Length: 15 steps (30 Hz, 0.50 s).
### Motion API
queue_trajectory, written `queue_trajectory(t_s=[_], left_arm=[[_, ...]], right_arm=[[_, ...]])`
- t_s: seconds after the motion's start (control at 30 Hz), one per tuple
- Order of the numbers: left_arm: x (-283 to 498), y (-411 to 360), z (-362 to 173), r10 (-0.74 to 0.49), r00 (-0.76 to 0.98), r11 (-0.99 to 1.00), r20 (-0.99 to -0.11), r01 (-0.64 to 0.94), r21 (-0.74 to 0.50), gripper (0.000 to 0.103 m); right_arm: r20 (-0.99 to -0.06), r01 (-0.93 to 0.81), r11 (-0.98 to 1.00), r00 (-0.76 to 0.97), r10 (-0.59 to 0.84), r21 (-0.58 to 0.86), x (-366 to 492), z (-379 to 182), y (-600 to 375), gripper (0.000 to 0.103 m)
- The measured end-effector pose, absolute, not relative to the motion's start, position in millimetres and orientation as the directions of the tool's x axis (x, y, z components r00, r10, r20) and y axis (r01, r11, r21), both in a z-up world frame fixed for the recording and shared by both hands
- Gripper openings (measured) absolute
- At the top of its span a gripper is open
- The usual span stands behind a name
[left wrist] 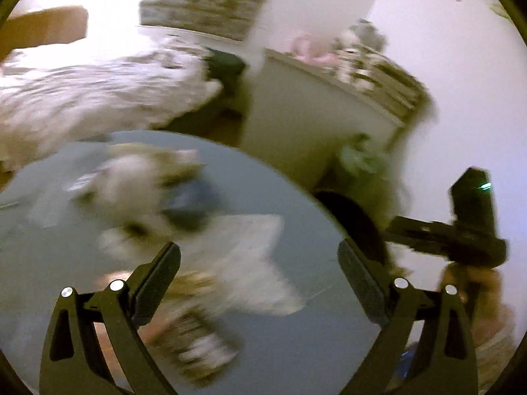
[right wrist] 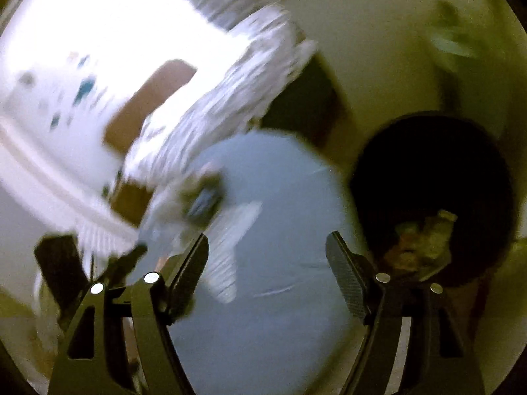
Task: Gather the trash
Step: 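Grasp the orange plastic bag with the left tool while the right grasps the white fluffy item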
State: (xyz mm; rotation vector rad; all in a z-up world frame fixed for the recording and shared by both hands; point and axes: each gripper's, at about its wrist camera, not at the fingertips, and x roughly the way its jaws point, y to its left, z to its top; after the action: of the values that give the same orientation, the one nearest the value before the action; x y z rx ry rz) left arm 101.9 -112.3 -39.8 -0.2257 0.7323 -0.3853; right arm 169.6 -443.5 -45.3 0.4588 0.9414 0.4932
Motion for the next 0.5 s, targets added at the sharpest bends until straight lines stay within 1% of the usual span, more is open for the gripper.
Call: queue_trajectory(t_s=[0.13, 0.2, 0.33, 0.5], left_arm=[[91, -63, -58, -0.362, 0.661, 0.927, -0.657, 0.181, -0.329, 0.095], [89, -46, -69, -0.347, 0.646, 0.931, -0.680, 0.153, -0.331, 0.095], [82, -36, -82, -0.342, 0.634, 0.935, -0.694, 0.152, -0.321, 0.095], [85, -40, -98, -0.326, 0.614, 0.942, -0.719, 0.146, -0.302, 0.095]], right_arm=[[-0.700, -0.368, 0.796, 0.386, 0.600, 0.480, 164, -39, -363, 0.073], [-0.725, -0.420, 0.795, 0.358, 0.588, 0.437, 165, -37, -332, 0.073], [-0.753, -0.503, 0.792, 0.355, 0.554, 0.345, 180, -27, -280, 0.073], [-0.773, -0.569, 0.784, 0.372, 0.513, 0.247, 226, -19, -220, 0.073]])
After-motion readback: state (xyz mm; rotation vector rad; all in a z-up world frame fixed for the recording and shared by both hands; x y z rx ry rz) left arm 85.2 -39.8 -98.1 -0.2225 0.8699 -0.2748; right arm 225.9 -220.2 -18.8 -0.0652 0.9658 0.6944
